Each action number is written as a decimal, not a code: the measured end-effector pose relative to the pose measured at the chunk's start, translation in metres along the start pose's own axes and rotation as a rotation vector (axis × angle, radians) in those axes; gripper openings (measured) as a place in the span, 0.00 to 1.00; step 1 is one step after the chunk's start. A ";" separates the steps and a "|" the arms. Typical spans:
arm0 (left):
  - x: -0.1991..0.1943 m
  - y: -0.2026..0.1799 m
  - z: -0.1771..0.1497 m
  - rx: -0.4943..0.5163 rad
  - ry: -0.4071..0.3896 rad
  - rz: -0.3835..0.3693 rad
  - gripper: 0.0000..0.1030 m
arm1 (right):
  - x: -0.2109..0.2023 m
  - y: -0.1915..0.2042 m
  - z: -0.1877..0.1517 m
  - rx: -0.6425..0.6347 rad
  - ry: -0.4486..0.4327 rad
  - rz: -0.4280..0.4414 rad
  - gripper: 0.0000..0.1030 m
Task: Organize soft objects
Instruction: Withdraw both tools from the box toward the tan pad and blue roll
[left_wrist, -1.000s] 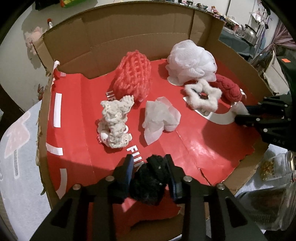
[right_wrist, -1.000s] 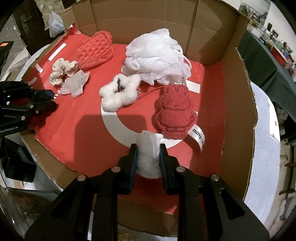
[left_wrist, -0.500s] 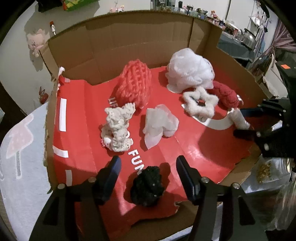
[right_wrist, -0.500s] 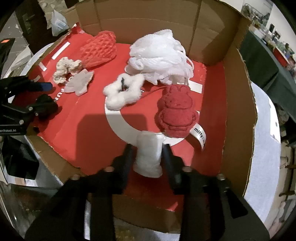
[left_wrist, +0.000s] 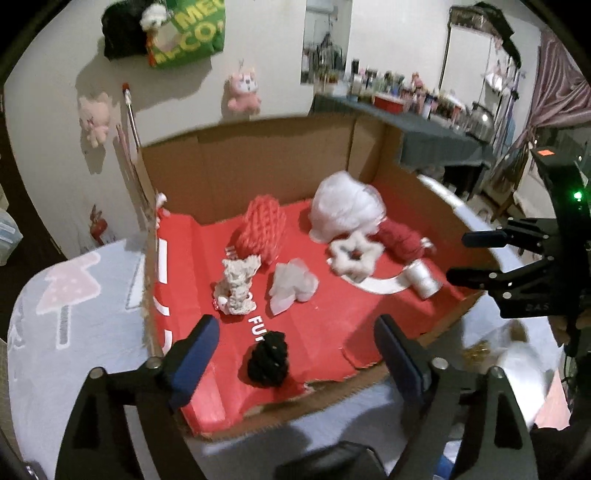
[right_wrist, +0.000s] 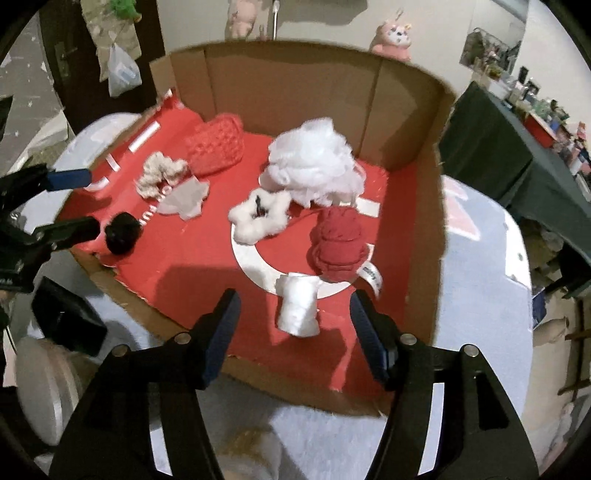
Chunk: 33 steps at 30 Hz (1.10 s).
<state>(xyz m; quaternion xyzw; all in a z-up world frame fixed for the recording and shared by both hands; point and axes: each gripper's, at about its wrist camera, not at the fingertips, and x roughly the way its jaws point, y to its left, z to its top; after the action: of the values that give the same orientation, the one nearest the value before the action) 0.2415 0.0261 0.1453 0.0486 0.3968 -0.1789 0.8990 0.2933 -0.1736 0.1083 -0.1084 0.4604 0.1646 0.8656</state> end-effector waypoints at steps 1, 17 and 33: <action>-0.009 -0.004 -0.001 -0.001 -0.020 -0.003 0.91 | -0.011 0.001 -0.002 0.005 -0.023 0.000 0.65; -0.098 -0.046 -0.051 -0.059 -0.272 0.039 1.00 | -0.121 0.039 -0.059 0.041 -0.302 -0.027 0.75; -0.117 -0.081 -0.128 -0.110 -0.387 0.110 1.00 | -0.144 0.080 -0.153 0.122 -0.511 -0.108 0.83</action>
<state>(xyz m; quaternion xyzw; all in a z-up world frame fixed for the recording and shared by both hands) 0.0508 0.0132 0.1483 -0.0143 0.2225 -0.1135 0.9682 0.0715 -0.1785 0.1409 -0.0354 0.2297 0.1121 0.9661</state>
